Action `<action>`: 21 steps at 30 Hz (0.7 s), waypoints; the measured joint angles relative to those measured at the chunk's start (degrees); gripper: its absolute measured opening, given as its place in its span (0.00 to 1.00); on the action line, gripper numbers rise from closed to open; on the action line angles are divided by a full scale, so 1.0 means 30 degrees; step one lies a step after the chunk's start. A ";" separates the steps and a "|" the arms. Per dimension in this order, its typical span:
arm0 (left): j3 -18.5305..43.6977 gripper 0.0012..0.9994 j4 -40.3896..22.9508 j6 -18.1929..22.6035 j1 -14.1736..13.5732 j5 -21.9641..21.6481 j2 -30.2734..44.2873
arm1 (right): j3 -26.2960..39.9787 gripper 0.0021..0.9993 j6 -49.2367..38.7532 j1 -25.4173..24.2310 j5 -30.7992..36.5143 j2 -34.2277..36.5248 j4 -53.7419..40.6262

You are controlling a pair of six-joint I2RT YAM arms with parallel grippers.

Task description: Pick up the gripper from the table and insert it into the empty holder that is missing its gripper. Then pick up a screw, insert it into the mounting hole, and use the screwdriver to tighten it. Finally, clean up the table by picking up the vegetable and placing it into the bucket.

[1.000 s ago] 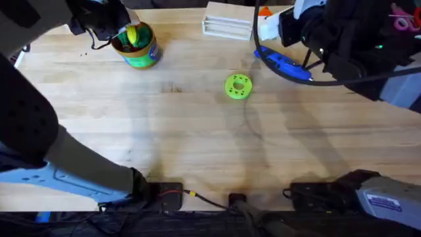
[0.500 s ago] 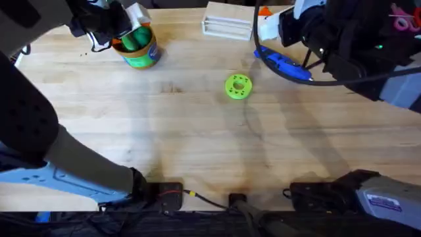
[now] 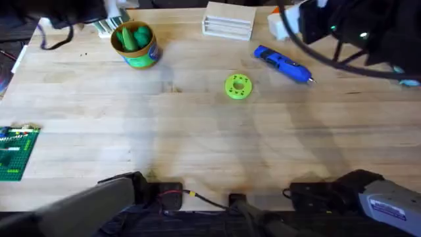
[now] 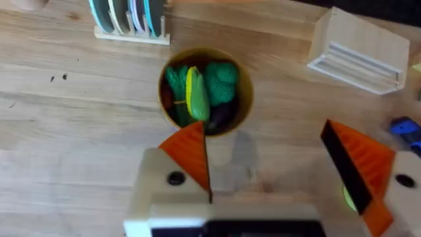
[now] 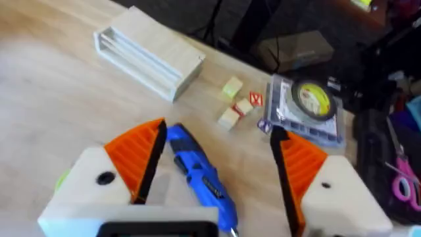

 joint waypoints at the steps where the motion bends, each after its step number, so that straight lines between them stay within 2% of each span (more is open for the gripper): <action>1: 0.0000 1.00 -0.0614 0.0321 -0.0054 -0.0025 -0.0700 | 0.0498 0.99 0.0059 0.0000 -0.0007 -0.0196 -0.1125; 5: 0.0000 0.99 -0.3529 0.2044 -0.0982 -0.0058 -0.3333 | 0.2259 0.99 0.0676 0.0003 -0.0004 -0.1030 -0.5477; 8: 0.0000 0.89 -0.5198 0.3039 -0.2048 -0.0040 -0.4948 | 0.2866 0.99 0.1017 0.0000 -0.0007 -0.1879 -0.7613; 9: 0.0000 0.78 -0.5603 0.3205 -0.2352 -0.0036 -0.5423 | 0.2915 0.99 0.1076 0.0000 -0.0007 -0.2214 -0.8114; 13: 0.0000 0.16 -0.6839 0.3770 -0.3335 -0.0044 -0.7187 | 0.2944 0.99 0.1217 0.0000 0.0000 -0.3570 -1.0108; 14: 0.0000 0.04 -0.7080 0.3943 -0.3539 -0.0044 -0.7600 | 0.2944 0.99 0.1225 0.0000 -0.0001 -0.3861 -1.0574; 15: 0.0000 0.01 -0.7260 0.3993 -0.3711 -0.0044 -0.7982 | 0.2952 0.99 0.1264 0.0000 -0.0007 -0.4083 -1.0946; 17: 0.0000 0.03 -0.7426 0.4101 -0.3906 -0.0052 -0.8620 | 0.2952 0.99 0.1282 0.0000 -0.0007 -0.4430 -1.1562; 21: 0.0000 0.63 -0.7402 0.4215 -0.3936 -0.0050 -0.9632 | 0.2959 0.99 0.1282 0.0006 -0.0001 -0.4602 -1.2201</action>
